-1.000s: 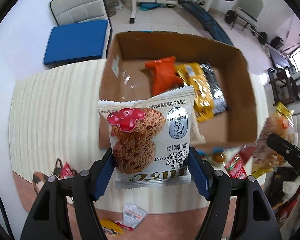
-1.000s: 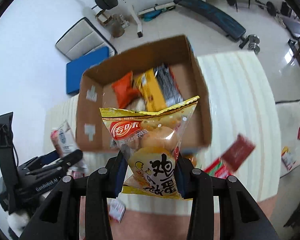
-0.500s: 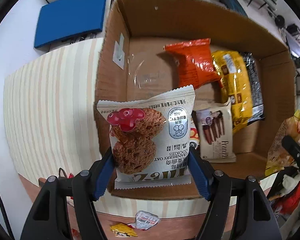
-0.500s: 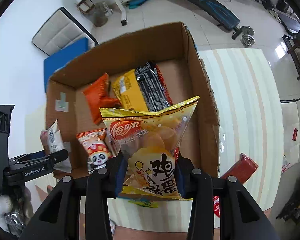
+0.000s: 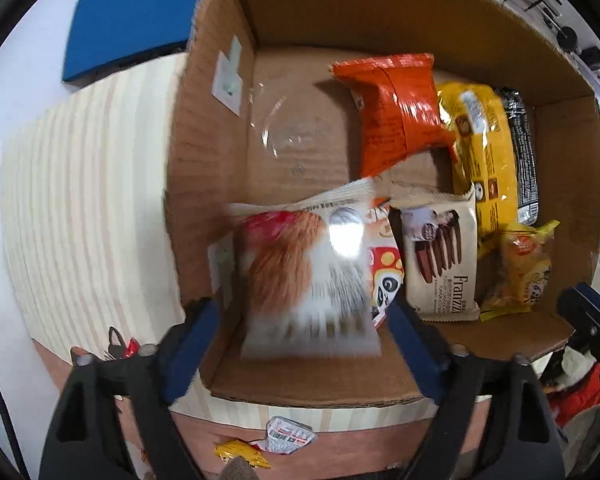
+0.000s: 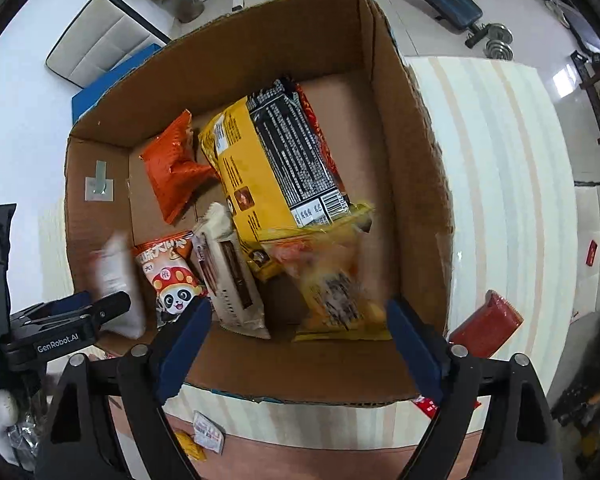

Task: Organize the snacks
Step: 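Carry both packets into the box and open both tools, then move both tools toward the candy bag and red sausage packs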

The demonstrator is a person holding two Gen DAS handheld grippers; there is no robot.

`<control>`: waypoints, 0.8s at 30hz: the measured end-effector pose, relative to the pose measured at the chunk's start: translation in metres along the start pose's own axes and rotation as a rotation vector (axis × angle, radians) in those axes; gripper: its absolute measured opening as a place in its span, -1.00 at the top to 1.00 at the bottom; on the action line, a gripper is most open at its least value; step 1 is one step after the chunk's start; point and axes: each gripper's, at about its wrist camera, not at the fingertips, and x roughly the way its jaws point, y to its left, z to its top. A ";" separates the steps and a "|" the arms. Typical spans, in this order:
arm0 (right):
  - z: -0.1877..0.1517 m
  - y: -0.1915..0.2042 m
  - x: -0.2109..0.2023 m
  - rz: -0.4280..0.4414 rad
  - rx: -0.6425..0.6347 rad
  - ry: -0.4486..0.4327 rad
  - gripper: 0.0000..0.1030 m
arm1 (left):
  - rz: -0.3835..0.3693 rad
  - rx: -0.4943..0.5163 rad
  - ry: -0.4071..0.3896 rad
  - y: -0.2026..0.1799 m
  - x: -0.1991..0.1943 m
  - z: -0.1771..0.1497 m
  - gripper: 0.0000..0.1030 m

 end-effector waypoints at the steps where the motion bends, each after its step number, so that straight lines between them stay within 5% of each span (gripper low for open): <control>1: 0.000 0.001 -0.002 -0.005 -0.006 0.000 -0.78 | -0.010 -0.006 -0.010 0.001 -0.003 -0.001 -0.71; 13: -0.017 0.019 -0.032 -0.055 -0.089 -0.061 -0.84 | -0.073 0.009 -0.151 -0.005 -0.056 -0.029 -0.71; 18: -0.042 0.028 -0.055 -0.109 -0.158 -0.164 -0.84 | 0.007 0.037 -0.318 -0.014 -0.081 -0.060 -0.71; 24: -0.076 0.031 -0.076 -0.136 -0.190 -0.255 -0.84 | 0.030 0.052 -0.413 -0.020 -0.094 -0.101 -0.71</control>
